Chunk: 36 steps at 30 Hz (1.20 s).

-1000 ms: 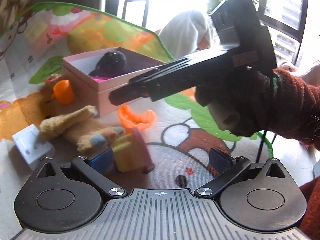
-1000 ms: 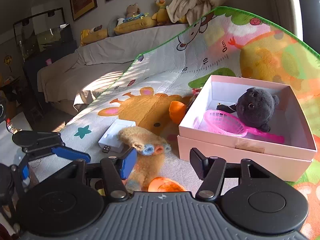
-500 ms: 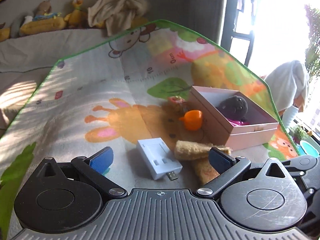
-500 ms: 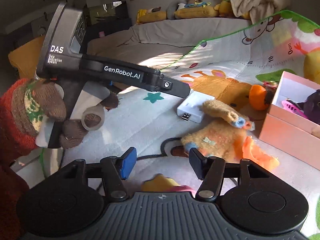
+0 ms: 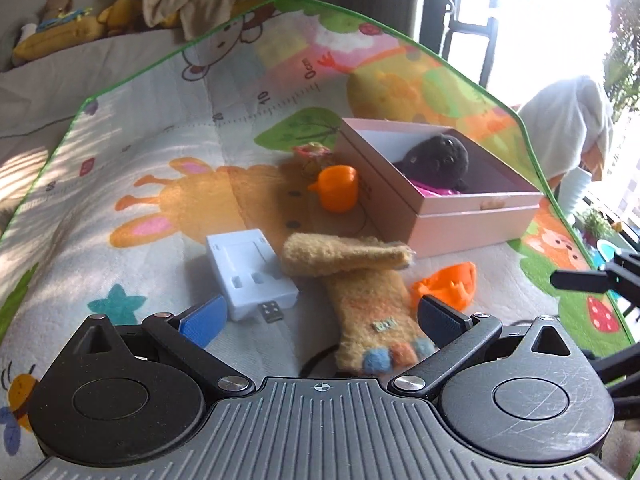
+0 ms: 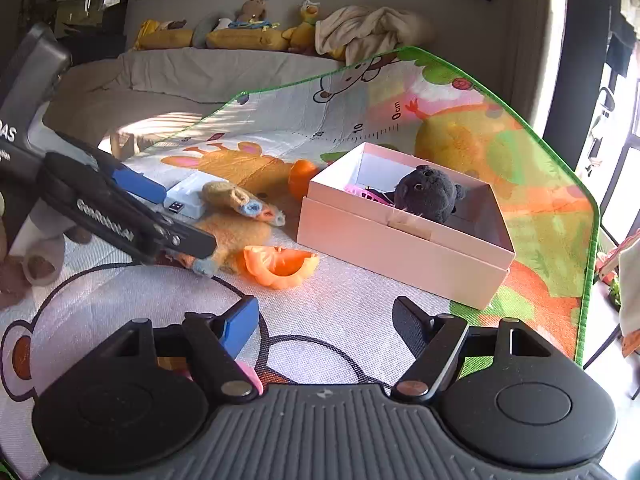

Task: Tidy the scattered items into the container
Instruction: 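Grasp the beige fuzzy glove with the left tool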

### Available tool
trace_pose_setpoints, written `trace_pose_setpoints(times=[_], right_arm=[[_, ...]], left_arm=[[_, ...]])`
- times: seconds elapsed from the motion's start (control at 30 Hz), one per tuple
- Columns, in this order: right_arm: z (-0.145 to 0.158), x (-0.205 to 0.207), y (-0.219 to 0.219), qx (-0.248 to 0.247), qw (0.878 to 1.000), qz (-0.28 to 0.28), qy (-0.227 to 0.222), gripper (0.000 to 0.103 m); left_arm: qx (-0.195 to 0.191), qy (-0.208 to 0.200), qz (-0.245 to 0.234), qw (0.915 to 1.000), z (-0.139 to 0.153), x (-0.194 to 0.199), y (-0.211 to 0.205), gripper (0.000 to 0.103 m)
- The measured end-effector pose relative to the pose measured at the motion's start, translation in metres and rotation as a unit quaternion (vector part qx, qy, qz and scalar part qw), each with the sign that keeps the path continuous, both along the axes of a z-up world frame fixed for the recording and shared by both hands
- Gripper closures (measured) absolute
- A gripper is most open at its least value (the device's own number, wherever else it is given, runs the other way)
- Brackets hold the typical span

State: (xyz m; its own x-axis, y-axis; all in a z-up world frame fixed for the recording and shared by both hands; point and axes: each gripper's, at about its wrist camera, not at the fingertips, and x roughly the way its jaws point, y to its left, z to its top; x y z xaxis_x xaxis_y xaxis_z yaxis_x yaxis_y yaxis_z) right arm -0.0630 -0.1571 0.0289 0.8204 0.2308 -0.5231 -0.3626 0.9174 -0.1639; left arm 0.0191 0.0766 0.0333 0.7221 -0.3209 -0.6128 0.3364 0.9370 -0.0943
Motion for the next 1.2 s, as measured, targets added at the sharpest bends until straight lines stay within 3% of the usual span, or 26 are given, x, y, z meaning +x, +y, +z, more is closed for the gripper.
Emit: trace_pose_setpoints(times=[0.17, 0.27, 0.33, 0.43, 0.47, 0.5, 0.53, 0.63, 0.73, 0.8, 0.97, 1.03, 1.13, 1.2], right_arm=[[0.003, -0.013, -0.007, 0.027, 1.000, -0.003, -0.005, 0.023], [0.004, -0.021, -0.012, 0.075, 0.997, 0.010, 0.017, 0.019], [0.002, -0.025, -0.011, 0.111, 0.992, 0.036, 0.042, 0.017], [-0.003, -0.029, -0.002, 0.120, 0.989, 0.064, 0.058, 0.014], [-0.006, -0.031, 0.002, 0.116, 0.989, 0.073, 0.058, 0.012], [-0.007, -0.031, 0.006, 0.110, 0.989, 0.077, 0.058, 0.012], [-0.009, -0.032, 0.009, 0.102, 0.990, 0.080, 0.057, 0.012], [-0.011, -0.031, 0.010, 0.096, 0.990, 0.086, 0.059, 0.007], [-0.011, -0.031, 0.009, 0.080, 0.992, 0.087, 0.050, 0.005], [-0.008, -0.032, 0.007, 0.064, 0.994, 0.080, 0.037, 0.005], [-0.001, -0.026, -0.001, 0.015, 0.999, 0.035, 0.000, 0.004], [0.002, -0.023, -0.003, 0.008, 1.000, 0.019, -0.007, 0.004], [0.003, -0.021, -0.004, 0.000, 1.000, 0.005, -0.016, 0.004], [0.003, -0.023, -0.002, 0.000, 1.000, -0.001, -0.020, 0.004]], left_arm=[[0.051, -0.023, -0.047, 0.9973, -0.015, -0.002, -0.040, 0.000], [0.078, -0.032, -0.049, 0.9952, -0.019, 0.003, -0.052, 0.000], [0.079, -0.028, -0.047, 0.9953, -0.020, 0.008, -0.053, 0.000], [0.079, -0.018, -0.049, 0.9955, -0.022, 0.013, -0.053, 0.002], [0.079, -0.015, -0.051, 0.9954, -0.024, 0.013, -0.052, 0.005], [0.081, -0.010, -0.052, 0.9953, -0.025, 0.014, -0.052, 0.022], [0.079, -0.002, -0.055, 0.9954, -0.026, 0.015, -0.050, 0.031], [0.063, 0.008, -0.062, 0.9960, -0.027, 0.014, -0.040, 0.036], [0.073, 0.004, -0.075, 0.9946, -0.024, 0.003, -0.034, 0.041], [0.074, 0.011, -0.089, 0.9932, -0.022, -0.006, -0.028, 0.041], [0.022, 0.063, -0.154, 0.9859, -0.017, -0.032, -0.006, 0.038], [0.052, 0.047, -0.156, 0.9853, -0.014, -0.042, -0.003, 0.031], [0.134, 0.002, -0.125, 0.9831, -0.012, -0.050, 0.000, 0.013], [0.173, -0.021, -0.100, 0.9795, -0.010, -0.049, 0.005, 0.009]])
